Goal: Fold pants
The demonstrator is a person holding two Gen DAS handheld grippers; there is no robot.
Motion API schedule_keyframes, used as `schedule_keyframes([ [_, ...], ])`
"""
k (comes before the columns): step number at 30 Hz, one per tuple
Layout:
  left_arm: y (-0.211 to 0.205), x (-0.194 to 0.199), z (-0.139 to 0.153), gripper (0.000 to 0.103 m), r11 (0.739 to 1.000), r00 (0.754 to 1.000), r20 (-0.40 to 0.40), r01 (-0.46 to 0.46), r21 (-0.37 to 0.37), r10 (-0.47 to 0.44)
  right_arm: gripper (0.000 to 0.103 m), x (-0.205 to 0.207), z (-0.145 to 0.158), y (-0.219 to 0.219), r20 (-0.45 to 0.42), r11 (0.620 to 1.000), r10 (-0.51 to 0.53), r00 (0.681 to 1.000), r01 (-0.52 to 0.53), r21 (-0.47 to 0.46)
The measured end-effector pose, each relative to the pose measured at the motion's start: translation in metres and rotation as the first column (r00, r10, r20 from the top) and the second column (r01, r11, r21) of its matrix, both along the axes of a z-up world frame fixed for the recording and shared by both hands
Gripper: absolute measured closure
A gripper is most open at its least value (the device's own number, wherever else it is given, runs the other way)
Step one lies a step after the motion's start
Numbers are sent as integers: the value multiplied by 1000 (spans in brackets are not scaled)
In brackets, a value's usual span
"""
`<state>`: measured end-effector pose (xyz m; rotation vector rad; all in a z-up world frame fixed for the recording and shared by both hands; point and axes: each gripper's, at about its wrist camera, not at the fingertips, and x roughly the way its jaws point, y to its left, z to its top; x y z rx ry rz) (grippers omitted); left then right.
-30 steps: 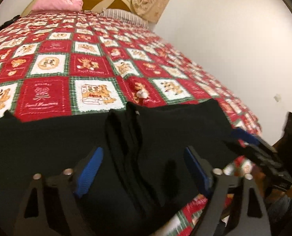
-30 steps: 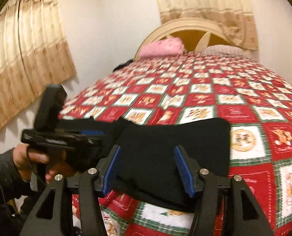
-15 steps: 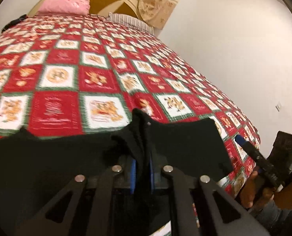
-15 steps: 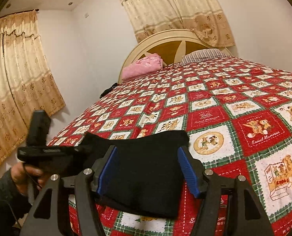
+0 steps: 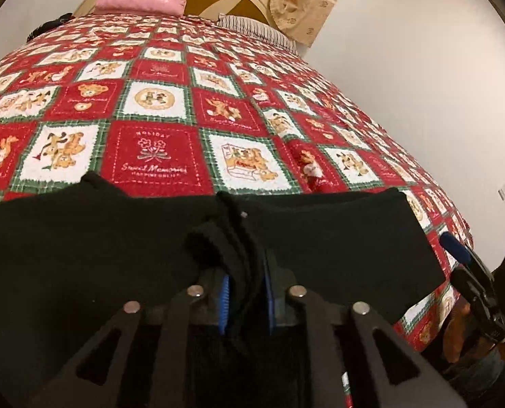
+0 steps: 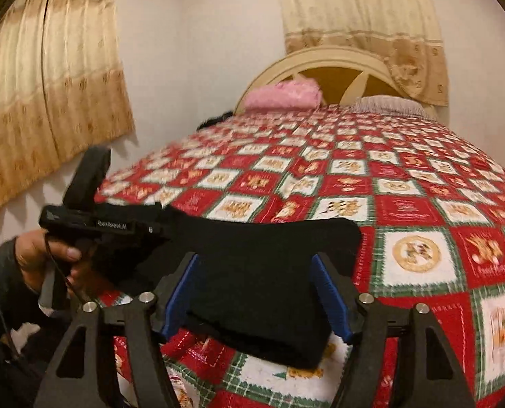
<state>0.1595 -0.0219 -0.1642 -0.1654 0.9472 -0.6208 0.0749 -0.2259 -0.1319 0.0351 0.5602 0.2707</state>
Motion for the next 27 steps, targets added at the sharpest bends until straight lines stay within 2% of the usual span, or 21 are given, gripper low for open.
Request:
schedule_keyframes([
  [2,2,-2,0,75,1000,1000,5,-2,4,2,32,19,-4,-2,-53,1000,-2,999,3,7],
  [5,2,-4,-3,74,1000,1000,25,-2,12,2,32,58,-26,-19,-247,998,-39,968,52,44],
  [7,2,-4,-4,73,1000,1000,26,-10,5,10,32,59,-24,-26,-242,994,-23,970,48,96],
  [9,4,-6,-1,71,1000,1000,28,-11,4,11,32,48,-14,-25,-226,996,-18,974,38,84],
  [11,7,-10,2,57,1000,999,36,-14,5,14,32,29,-6,-24,-189,998,-30,982,41,53],
  [12,9,-14,4,51,1000,998,53,-23,9,22,32,16,-3,-23,-178,999,-6,984,15,51],
  [14,13,-18,7,33,998,996,81,-47,28,45,32,0,-4,-23,-174,998,33,984,-24,54],
  [16,18,-21,6,28,998,994,95,-61,20,58,32,-10,-16,-21,-224,999,49,973,-46,20],
  [17,19,-20,3,28,998,994,90,-61,19,59,32,-11,-29,-19,-279,999,30,960,-41,-35],
  [18,20,-20,0,28,998,995,84,-65,20,63,32,-12,-36,-18,-291,996,7,957,-33,-85],
  [20,22,-22,-1,28,998,993,97,-64,12,63,32,-18,-37,-15,-270,991,15,963,-52,-127],
  [23,26,-25,1,28,997,992,109,-71,21,68,32,-16,-20,-13,-293,993,17,956,-51,-109],
  [27,52,-33,5,27,993,986,115,-118,-11,118,32,-15,18,-3,-210,992,42,977,-66,-112],
])
